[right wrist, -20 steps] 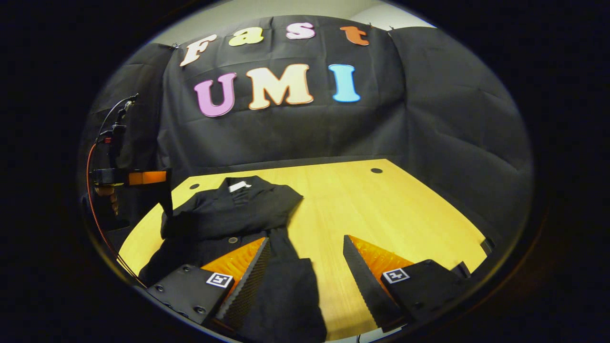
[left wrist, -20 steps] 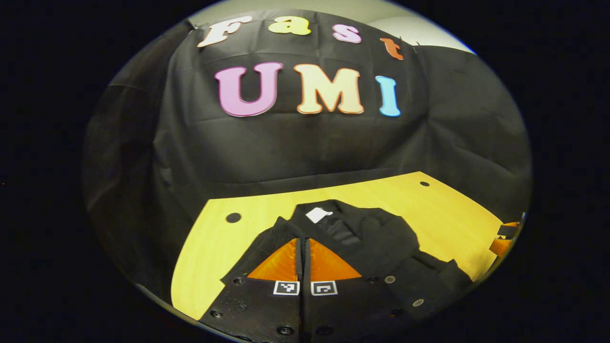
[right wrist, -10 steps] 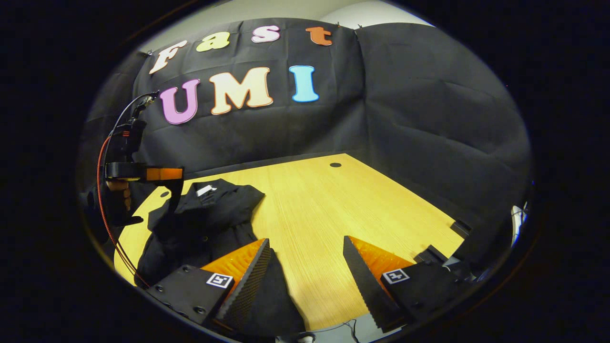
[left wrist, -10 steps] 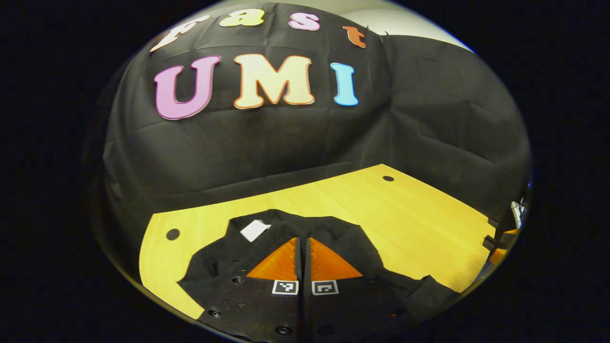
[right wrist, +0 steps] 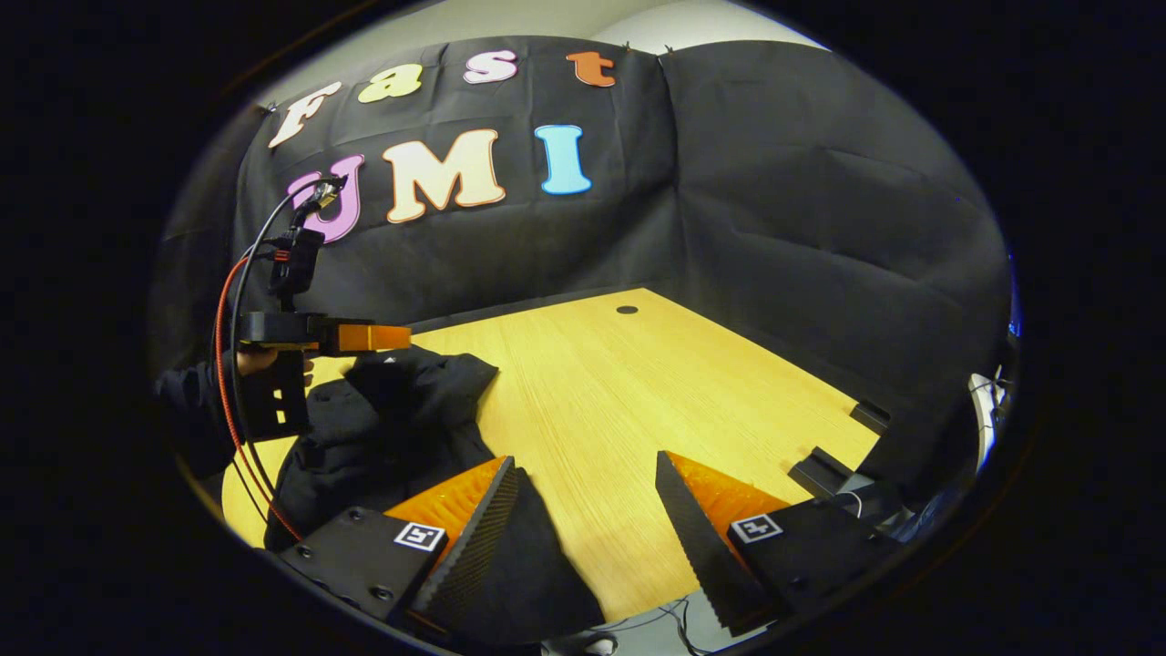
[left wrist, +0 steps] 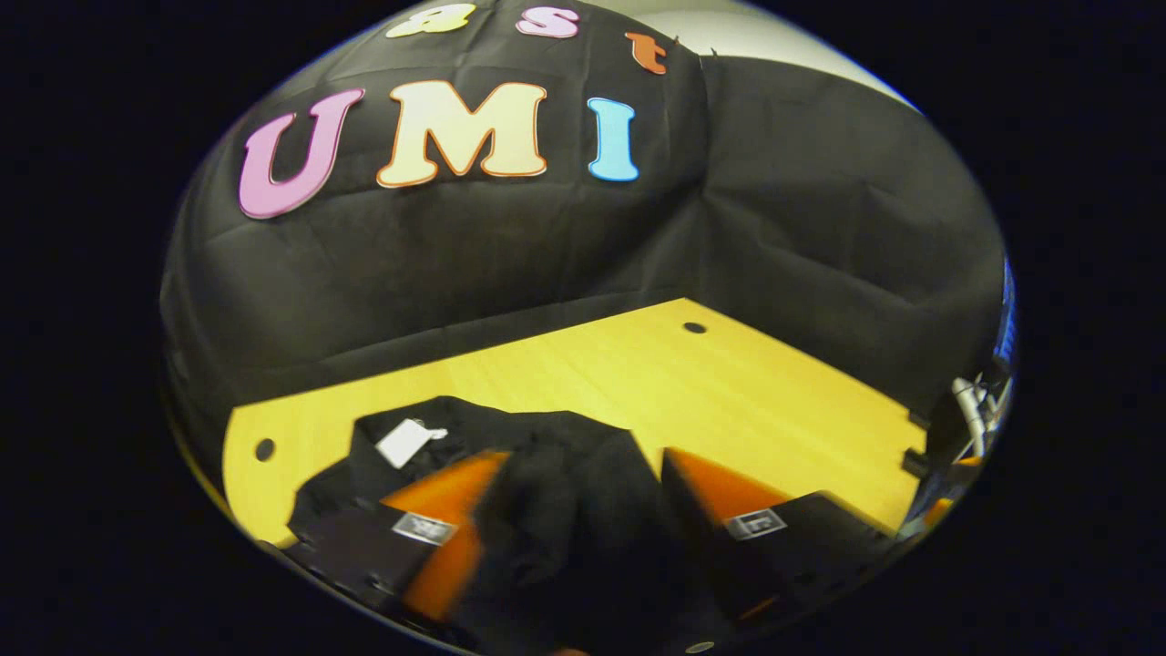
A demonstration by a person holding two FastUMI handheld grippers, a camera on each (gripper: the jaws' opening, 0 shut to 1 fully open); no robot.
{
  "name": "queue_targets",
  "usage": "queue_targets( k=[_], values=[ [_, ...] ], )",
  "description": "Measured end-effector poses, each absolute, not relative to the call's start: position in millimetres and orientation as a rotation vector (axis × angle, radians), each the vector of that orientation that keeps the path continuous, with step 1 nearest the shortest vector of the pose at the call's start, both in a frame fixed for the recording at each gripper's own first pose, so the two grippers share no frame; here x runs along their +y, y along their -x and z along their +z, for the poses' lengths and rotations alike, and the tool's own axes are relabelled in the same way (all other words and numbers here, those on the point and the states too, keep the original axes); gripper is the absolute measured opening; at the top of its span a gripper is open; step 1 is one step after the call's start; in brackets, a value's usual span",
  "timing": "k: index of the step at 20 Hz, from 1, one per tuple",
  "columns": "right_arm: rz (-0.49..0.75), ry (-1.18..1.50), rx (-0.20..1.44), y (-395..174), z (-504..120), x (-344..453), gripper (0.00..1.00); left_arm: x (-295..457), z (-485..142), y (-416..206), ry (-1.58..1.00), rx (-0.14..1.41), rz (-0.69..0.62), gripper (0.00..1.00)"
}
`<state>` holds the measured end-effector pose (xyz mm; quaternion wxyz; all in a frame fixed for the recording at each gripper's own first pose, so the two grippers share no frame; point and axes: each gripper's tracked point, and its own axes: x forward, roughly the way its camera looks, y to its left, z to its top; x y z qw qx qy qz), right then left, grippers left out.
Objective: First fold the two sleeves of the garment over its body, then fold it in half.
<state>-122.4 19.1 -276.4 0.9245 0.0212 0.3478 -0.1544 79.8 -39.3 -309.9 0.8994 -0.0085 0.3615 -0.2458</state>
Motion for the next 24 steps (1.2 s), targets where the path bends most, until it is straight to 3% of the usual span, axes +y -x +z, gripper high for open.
queue_targets(
  k=[1,2,6,13,18,24],
  values=[
    [-0.299,-0.039,0.706,117,-277,23,0.98,-22,-304,-79,0.002,0.728,-0.479,0.92],
    [-0.272,-0.04,0.71,114,-280,28,0.98,-3,-292,-76,-0.009,0.707,-0.442,0.93],
    [-0.123,0.005,0.703,106,-283,44,0.98,67,-254,-29,0.029,0.63,-0.313,0.93],
    [-0.011,0.006,0.77,131,-310,38,0.98,187,-250,111,-0.013,0.747,0.003,0.94],
    [0.019,0.026,0.851,163,-337,29,0.98,204,-271,190,-0.002,0.853,0.105,0.94],
    [0.05,0.047,0.947,192,-367,27,0.98,201,-299,235,0.017,0.951,0.155,0.94]
  ],
)
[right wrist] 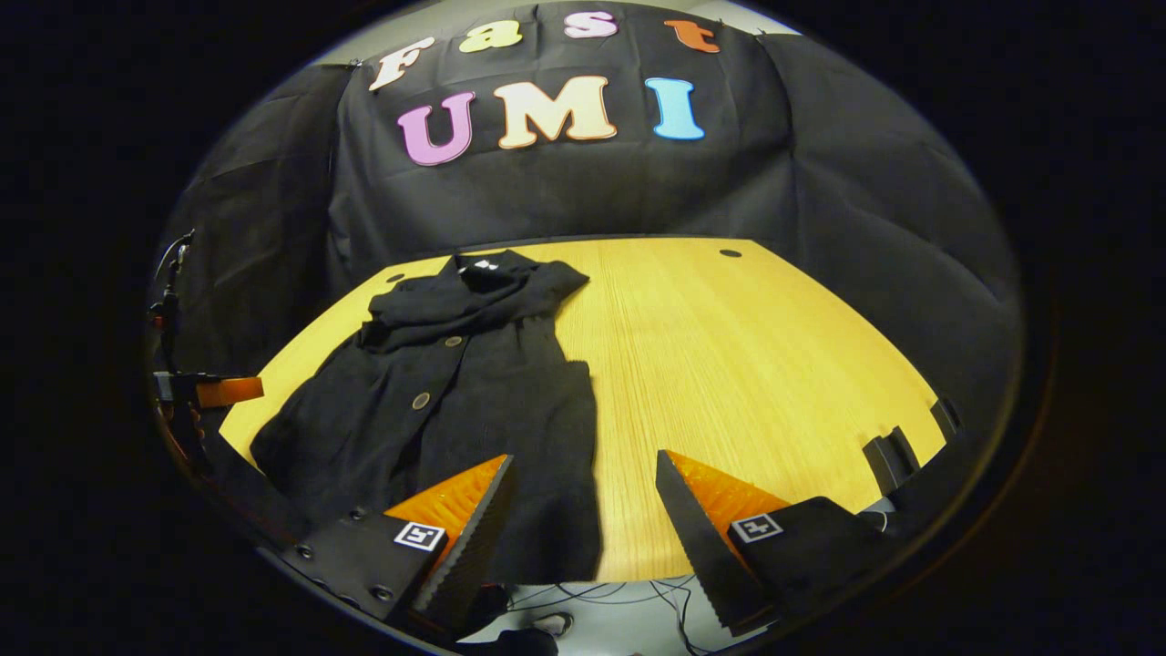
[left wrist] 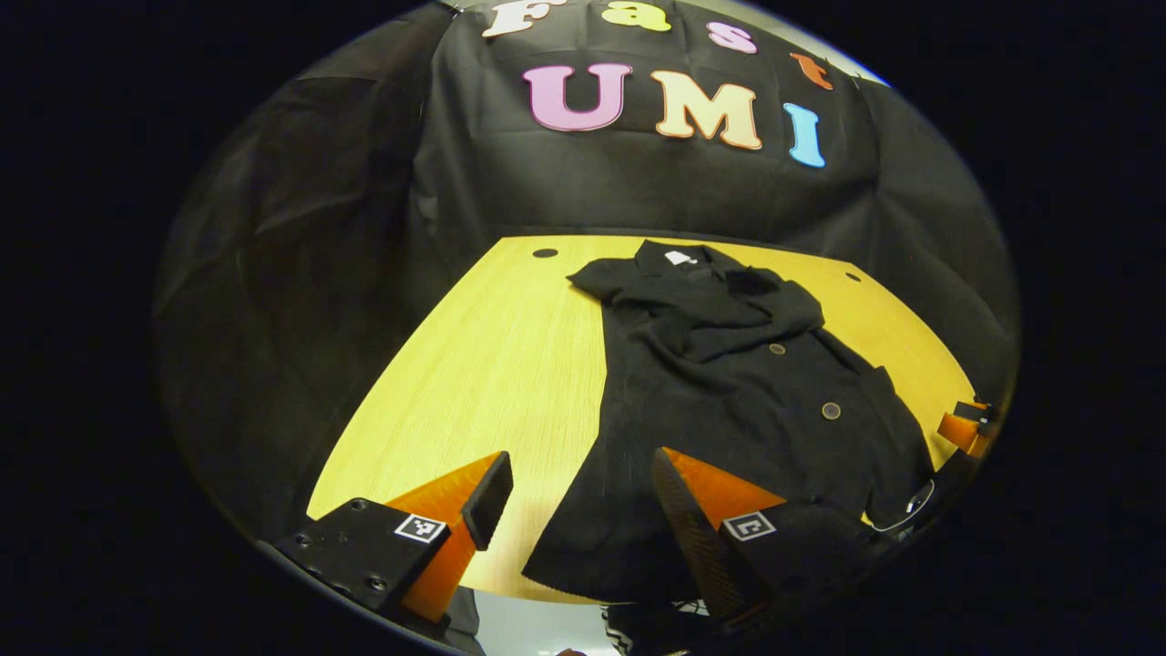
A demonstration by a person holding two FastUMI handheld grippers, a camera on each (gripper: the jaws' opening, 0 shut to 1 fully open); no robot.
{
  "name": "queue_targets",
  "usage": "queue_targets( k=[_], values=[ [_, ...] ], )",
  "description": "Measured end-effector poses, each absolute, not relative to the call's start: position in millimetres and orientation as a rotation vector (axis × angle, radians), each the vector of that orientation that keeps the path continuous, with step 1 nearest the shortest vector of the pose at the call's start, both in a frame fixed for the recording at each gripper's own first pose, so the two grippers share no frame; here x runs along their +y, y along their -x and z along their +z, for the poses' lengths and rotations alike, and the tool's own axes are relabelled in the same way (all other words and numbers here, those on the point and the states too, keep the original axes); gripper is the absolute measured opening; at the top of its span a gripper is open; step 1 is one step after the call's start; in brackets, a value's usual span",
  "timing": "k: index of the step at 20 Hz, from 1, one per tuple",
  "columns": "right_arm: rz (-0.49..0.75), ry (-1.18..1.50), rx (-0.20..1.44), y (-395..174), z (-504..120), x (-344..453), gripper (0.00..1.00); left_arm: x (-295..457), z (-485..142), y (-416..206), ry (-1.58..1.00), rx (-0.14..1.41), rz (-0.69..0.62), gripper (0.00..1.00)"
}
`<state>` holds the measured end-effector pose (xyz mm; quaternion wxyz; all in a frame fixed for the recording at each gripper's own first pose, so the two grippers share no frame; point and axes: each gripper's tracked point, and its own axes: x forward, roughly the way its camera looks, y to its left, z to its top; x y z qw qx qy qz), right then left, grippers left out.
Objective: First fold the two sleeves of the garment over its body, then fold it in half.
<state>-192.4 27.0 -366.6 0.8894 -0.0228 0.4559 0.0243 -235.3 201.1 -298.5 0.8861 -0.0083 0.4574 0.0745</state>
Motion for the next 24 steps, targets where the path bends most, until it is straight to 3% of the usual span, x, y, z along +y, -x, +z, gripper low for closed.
queue_targets(
  k=[8,10,12,13,14,19,21,24],
  values=[
    [0.074,0.092,1.095,225,-409,27,0.98,190,-345,296,0.044,1.111,0.178,0.95],
    [0.091,0.106,1.078,225,-405,30,0.95,192,-337,288,0.037,1.055,0.181,0.98],
    [0.12,0.093,1.078,222,-408,34,0.98,188,-341,289,0.049,1.045,0.183,0.93],
    [0.135,0.094,1.076,221,-408,38,0.85,182,-343,290,0.053,1.047,0.172,0.92],
    [0.153,0.09,1.08,222,-409,42,0.72,178,-342,284,0.053,1.03,0.152,0.87],
    [0.166,-0.005,1.09,221,-412,54,0.03,169,-348,277,0.078,0.992,0.14,0.09],
    [0.176,-0.023,1.114,222,-412,54,0.03,169,-349,278,0.048,0.992,0.12,0.0],
    [0.202,-0.055,1.1,220,-397,58,0.02,166,-348,280,0.021,1.031,0.08,0.0]
  ],
)
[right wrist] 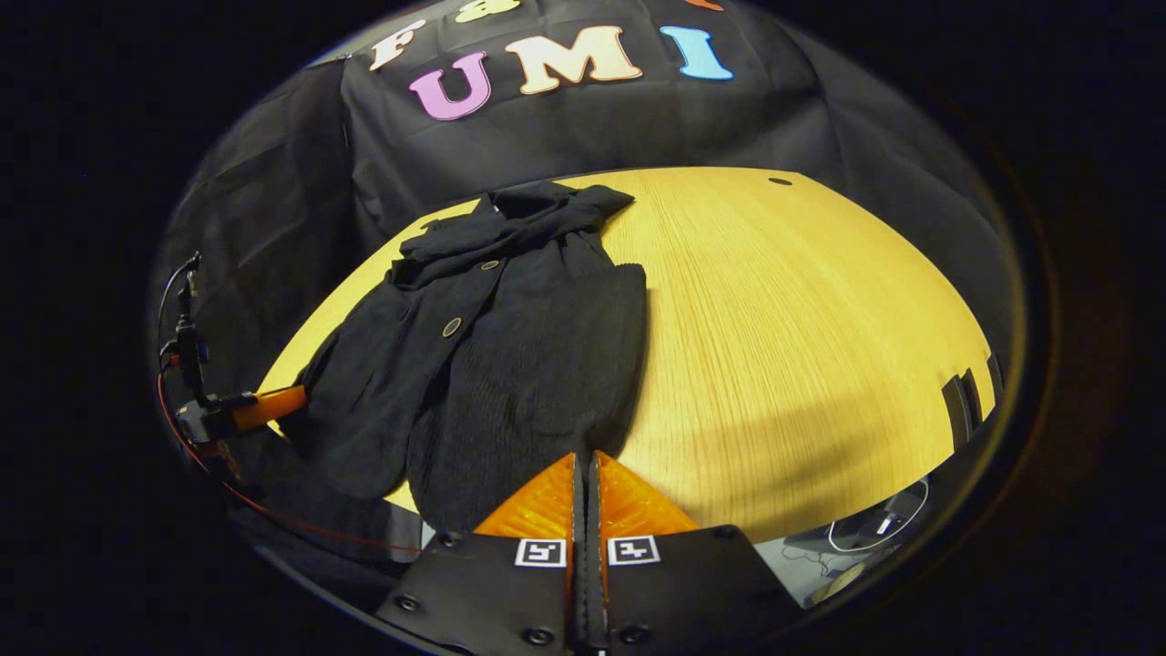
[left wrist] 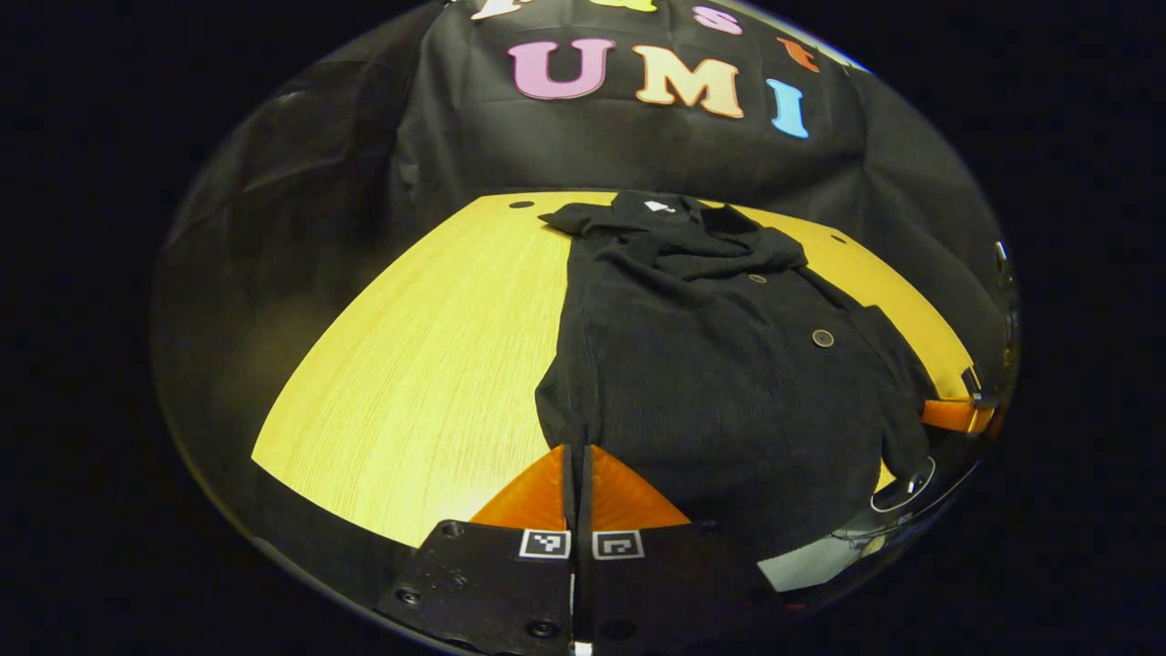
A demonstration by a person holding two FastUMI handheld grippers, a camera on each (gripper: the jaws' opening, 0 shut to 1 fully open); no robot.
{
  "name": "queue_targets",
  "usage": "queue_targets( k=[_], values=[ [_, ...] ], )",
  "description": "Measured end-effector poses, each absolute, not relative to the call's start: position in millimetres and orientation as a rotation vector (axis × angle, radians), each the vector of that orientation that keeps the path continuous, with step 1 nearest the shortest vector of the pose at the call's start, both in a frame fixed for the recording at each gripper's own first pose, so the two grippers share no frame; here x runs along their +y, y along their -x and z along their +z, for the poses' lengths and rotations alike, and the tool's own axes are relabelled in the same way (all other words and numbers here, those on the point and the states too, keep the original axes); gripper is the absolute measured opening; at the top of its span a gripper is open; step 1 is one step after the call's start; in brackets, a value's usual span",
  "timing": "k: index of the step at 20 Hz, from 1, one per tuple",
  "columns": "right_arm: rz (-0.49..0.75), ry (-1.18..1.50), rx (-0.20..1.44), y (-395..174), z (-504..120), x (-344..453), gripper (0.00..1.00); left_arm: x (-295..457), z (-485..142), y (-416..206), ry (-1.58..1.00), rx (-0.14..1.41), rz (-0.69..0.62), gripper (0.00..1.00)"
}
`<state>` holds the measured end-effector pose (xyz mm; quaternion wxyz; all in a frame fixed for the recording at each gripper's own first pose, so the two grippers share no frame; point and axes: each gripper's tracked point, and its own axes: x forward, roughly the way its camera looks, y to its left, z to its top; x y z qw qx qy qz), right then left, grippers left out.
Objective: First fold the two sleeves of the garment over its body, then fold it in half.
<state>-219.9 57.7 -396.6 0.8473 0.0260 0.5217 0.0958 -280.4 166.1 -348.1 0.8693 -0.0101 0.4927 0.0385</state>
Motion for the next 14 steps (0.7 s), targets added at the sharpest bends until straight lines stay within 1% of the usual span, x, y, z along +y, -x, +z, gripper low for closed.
queue_targets(
  k=[5,9,10,11,14],
  values=[
    [0.249,-0.071,0.978,185,-348,72,0.02,161,-310,256,0.081,0.965,0.074,0.0],
    [0.292,-0.03,0.912,144,-320,87,0.02,169,-279,209,0.118,0.873,0.078,0.0],
    [0.297,-0.026,0.906,133,-315,91,0.06,173,-276,196,0.12,0.862,0.084,0.0],
    [0.301,-0.038,0.889,123,-311,96,0.02,178,-271,185,0.124,0.844,0.086,0.0],
    [0.302,-0.058,0.849,84,-296,109,0.02,185,-265,149,0.118,0.819,0.072,0.0]
  ],
)
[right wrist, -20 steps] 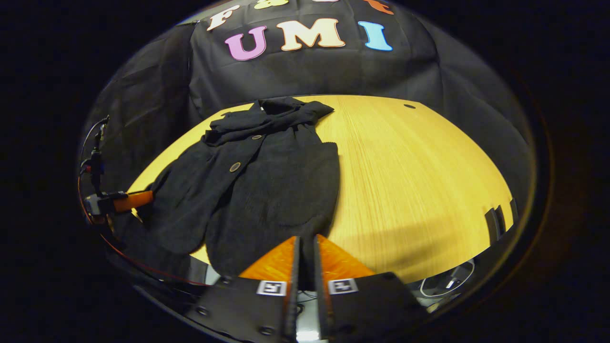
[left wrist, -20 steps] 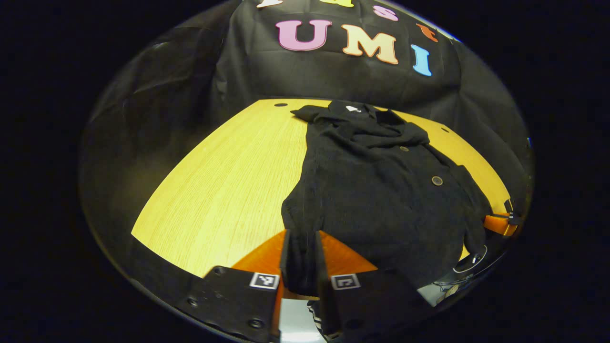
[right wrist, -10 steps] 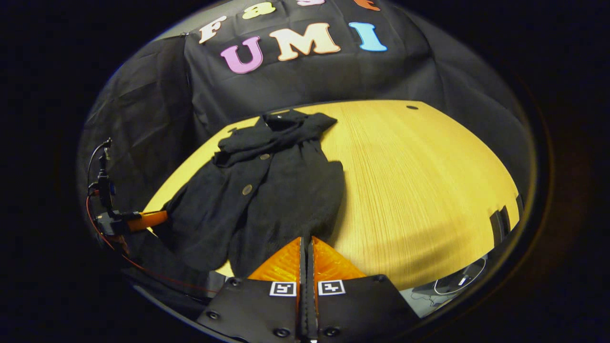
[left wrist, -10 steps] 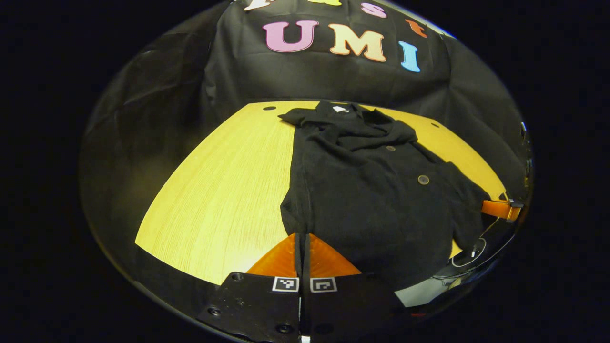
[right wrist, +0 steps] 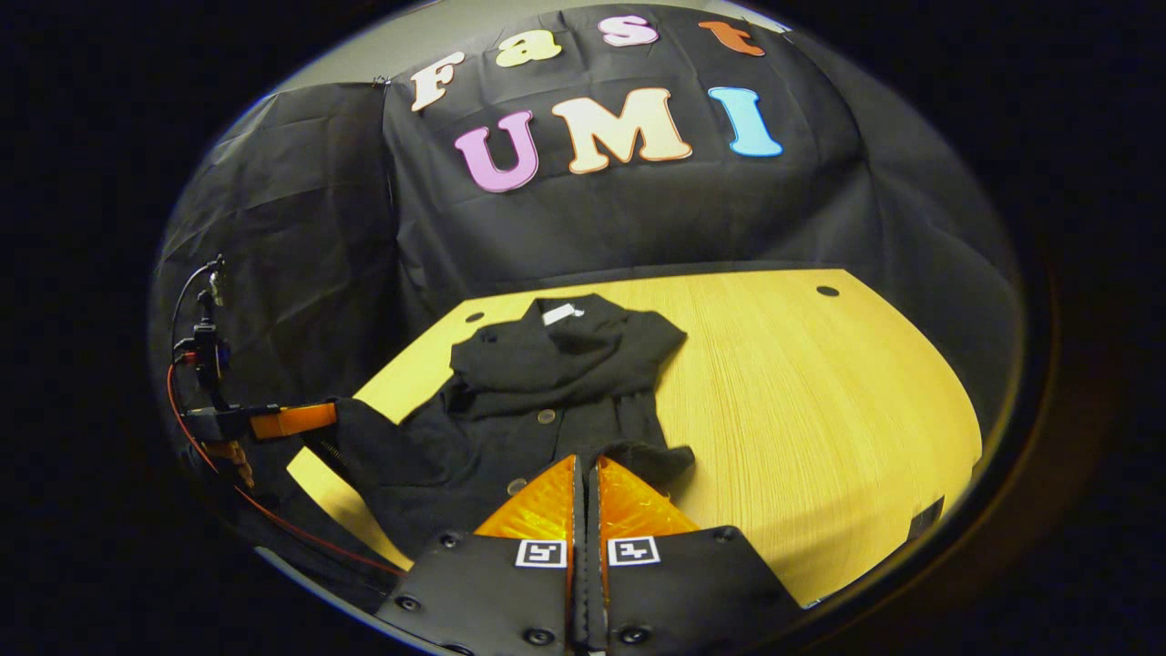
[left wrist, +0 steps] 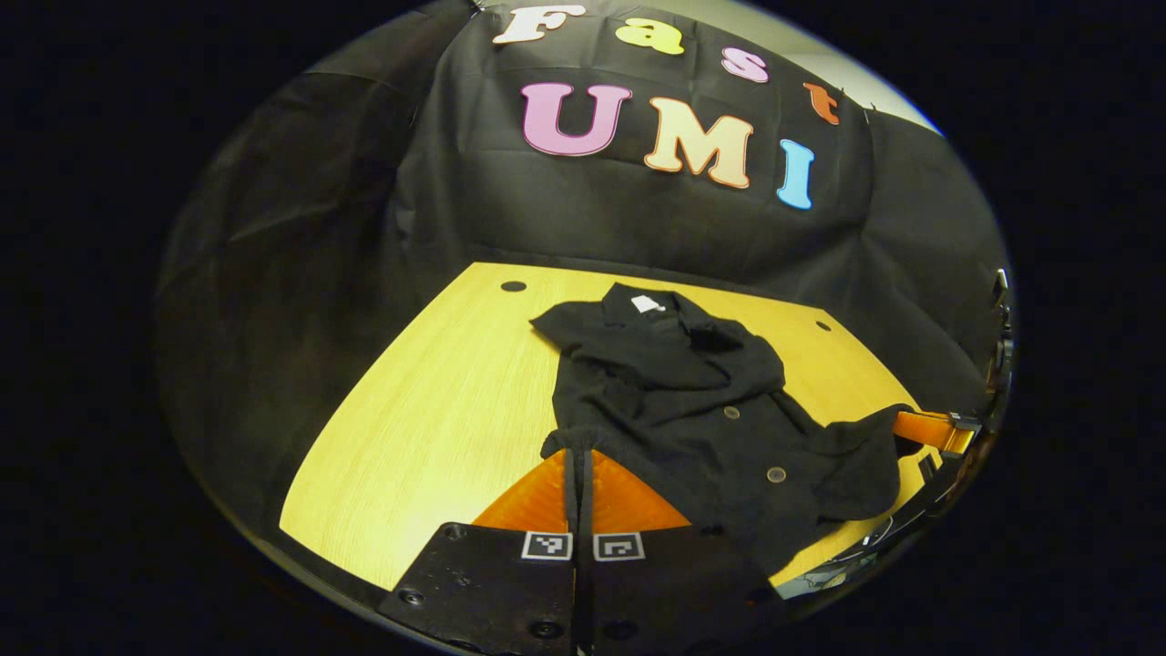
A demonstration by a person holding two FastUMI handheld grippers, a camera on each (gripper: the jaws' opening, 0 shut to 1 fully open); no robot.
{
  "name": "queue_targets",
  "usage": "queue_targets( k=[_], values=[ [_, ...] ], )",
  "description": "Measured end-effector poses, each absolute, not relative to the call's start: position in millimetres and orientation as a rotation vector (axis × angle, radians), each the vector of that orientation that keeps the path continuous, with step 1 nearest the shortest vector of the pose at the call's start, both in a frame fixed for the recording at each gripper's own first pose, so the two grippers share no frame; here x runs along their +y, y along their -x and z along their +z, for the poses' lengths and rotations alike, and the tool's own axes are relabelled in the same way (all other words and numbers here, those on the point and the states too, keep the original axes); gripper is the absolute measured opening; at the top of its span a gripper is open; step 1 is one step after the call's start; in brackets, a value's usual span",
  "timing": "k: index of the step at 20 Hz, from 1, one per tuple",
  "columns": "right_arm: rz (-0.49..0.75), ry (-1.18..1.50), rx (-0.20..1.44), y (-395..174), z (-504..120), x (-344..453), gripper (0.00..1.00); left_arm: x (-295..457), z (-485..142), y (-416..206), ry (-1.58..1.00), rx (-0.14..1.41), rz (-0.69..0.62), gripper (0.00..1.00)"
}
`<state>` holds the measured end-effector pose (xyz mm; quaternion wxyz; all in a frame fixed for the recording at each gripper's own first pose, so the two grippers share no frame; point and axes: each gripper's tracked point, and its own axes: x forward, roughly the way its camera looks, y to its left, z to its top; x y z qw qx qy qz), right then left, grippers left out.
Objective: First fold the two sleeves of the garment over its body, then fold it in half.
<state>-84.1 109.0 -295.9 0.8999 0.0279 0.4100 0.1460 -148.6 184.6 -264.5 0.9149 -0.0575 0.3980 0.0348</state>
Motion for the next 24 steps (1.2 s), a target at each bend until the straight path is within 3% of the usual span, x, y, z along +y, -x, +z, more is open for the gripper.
queue_targets(
  k=[14,18,24],
  values=[
    [0.231,-0.081,0.745,-93,-279,151,0.02,223,-274,-23,0.12,0.701,-0.004,0.0],
    [0.177,-0.073,0.751,-143,-298,151,0.02,238,-286,-68,0.151,0.653,-0.011,0.0],
    [0.052,-0.079,0.833,-198,-345,128,0.02,265,-337,-99,0.1,0.722,-0.006,0.0]
  ],
)
